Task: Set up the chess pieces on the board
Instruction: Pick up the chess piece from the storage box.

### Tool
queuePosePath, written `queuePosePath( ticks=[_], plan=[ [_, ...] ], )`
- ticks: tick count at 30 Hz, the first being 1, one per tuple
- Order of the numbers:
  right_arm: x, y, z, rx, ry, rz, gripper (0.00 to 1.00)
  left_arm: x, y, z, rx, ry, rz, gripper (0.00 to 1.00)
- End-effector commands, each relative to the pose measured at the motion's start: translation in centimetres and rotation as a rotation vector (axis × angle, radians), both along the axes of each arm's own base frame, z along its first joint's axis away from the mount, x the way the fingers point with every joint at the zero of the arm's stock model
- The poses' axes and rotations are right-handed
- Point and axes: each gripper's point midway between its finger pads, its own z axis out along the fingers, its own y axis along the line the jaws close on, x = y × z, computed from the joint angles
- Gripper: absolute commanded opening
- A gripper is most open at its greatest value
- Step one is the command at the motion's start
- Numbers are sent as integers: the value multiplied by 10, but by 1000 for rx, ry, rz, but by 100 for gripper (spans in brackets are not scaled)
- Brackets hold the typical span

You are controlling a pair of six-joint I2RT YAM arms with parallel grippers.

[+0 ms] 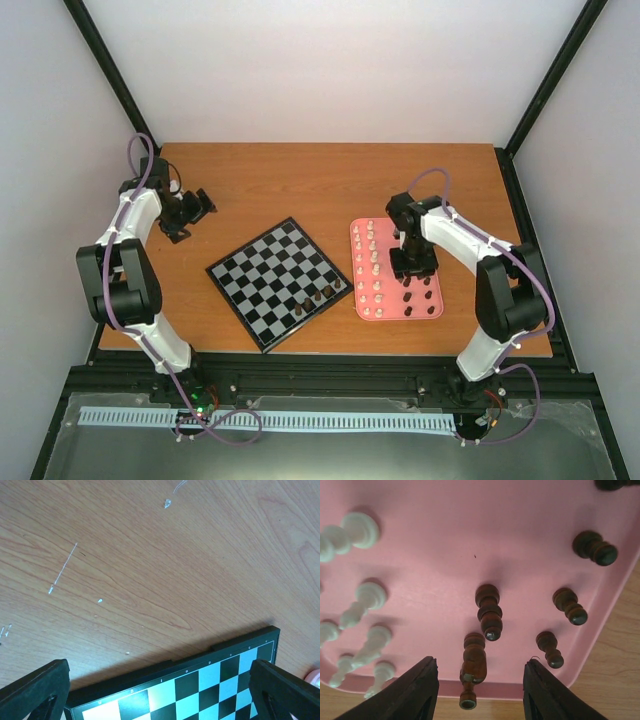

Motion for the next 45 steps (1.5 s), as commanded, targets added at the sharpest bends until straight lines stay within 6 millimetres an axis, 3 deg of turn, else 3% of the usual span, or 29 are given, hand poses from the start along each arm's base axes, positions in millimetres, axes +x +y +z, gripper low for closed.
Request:
queuePosePath(
  ticks=[1,10,18,33,36,41,45],
  plan=[
    [2,2,-6,40,-34,12,47,11,-3,3,-5,-22,-30,100],
    [5,-8,-26,25,-19,-4,46,13,-2,-1,-1,-13,-31,100],
    [9,-12,-35,26,-1,0,35,11,-1,-1,9,-11,-33,100],
    [8,-12,-46,21,24,3,25,11,-1,-4,6,-3,-34,100],
    [9,-12,-47,19,25,3,19,10,-1,-4,7,-2,-34,100],
    [12,-16,-40,-2,8,1,8,11,-1,-2,7,-7,-35,100],
    [21,-13,-17,11,-41,-3,5,10,-1,-2,2,-7,-35,100]
  ],
)
